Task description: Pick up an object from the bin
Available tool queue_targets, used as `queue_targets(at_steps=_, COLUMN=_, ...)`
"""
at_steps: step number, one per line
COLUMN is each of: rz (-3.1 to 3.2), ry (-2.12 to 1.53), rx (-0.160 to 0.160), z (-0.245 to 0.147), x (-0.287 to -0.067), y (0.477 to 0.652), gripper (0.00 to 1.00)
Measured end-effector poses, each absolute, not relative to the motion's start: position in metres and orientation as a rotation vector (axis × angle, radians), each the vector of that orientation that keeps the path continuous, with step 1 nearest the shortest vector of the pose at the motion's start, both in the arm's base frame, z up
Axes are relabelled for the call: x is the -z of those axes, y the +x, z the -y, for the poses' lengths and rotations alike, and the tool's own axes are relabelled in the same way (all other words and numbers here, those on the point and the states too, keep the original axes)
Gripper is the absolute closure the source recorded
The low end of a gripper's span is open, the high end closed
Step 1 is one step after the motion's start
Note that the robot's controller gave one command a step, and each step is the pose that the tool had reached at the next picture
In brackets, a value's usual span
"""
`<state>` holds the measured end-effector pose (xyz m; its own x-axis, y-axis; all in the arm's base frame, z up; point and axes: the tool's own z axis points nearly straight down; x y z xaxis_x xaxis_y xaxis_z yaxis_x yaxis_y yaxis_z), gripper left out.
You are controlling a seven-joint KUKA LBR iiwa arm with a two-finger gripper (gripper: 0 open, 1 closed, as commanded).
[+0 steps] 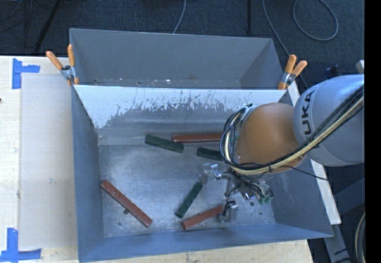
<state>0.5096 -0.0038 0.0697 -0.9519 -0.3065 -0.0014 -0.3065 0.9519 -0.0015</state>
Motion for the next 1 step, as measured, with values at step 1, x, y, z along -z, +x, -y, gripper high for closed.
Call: queue_targets(at_steps=1, rz=-3.105, ry=-0.484, rx=-0.001, z=0.0026, x=-0.0697, y=0.5088, gripper=1.0)
